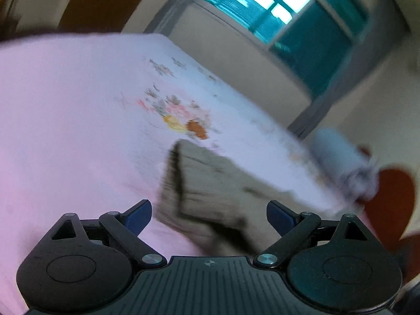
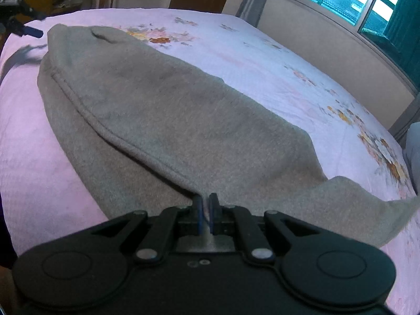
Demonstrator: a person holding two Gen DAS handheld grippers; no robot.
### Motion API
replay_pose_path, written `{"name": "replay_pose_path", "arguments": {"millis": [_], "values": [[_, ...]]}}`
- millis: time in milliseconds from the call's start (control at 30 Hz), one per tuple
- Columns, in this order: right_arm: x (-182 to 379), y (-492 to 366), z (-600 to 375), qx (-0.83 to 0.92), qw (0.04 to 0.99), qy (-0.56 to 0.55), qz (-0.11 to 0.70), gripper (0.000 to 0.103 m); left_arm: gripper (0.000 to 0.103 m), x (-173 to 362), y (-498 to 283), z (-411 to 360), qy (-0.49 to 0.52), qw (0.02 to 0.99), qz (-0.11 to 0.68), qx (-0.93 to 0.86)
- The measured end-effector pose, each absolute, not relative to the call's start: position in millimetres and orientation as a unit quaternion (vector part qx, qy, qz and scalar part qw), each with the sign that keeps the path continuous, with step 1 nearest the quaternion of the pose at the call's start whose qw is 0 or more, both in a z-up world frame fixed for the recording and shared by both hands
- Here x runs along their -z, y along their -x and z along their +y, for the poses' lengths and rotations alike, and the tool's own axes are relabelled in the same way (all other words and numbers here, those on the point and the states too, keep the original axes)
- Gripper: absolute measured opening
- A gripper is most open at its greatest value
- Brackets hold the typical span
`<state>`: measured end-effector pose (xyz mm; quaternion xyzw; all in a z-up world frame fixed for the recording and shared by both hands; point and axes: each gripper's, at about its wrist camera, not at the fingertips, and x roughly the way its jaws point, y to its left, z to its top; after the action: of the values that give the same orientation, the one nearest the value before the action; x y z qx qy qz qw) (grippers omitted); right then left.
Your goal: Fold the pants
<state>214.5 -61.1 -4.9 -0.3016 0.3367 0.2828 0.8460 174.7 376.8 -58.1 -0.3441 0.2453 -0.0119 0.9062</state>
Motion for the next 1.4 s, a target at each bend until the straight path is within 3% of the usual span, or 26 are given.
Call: {"name": "replay_pose_path", "arguments": {"millis": [100, 267, 333, 433, 533, 667, 767, 867, 1000, 1100, 1400], "values": [[7, -205, -65, -0.283, 0.849, 0.293, 0.336, 0.000, 0.092, 68, -184, 369, 0.391, 0.884, 0.255, 0.011], [11, -196, -70, -0.284, 0.853, 0.285, 0.333, 0.000, 0.058, 81, -204, 355, 0.409, 0.870, 0.275, -0.008], [11, -194, -72, -0.284, 0.856, 0.276, 0.332, 0.000, 0.056, 85, -215, 352, 0.423, 0.861, 0.281, -0.022], [13, -194, -75, -0.282, 0.863, 0.258, 0.332, 0.000, 0.038, 85, -221, 349, 0.426, 0.859, 0.280, -0.043], [15, -193, -77, -0.278, 0.869, 0.248, 0.326, 0.000, 0.027, 85, -229, 345, 0.412, 0.864, 0.284, -0.048], [0, -195, -79, -0.273, 0.882, 0.231, 0.306, 0.000, 0.025, 42, -235, 353, 0.408, 0.888, 0.213, 0.009], [-48, -181, -88, -0.253, 0.914, 0.220, 0.229, 0.000, 0.025, 0, -236, 357, 0.405, 0.900, 0.138, 0.082], [-68, -160, -102, -0.268, 0.916, 0.222, 0.201, 0.000, 0.025, 12, -236, 364, 0.404, 0.894, 0.173, 0.089], [0, -147, -98, -0.313, 0.858, 0.284, 0.292, 0.000, 0.025, 94, -237, 369, 0.385, 0.865, 0.320, 0.022], [22, -142, -90, -0.302, 0.858, 0.289, 0.301, 0.000, 0.025, 109, -227, 372, 0.428, 0.858, 0.284, 0.019], [-14, -133, -106, -0.311, 0.880, 0.245, 0.262, 0.000, 0.025, 64, -227, 376, 0.415, 0.878, 0.233, 0.055]]}}
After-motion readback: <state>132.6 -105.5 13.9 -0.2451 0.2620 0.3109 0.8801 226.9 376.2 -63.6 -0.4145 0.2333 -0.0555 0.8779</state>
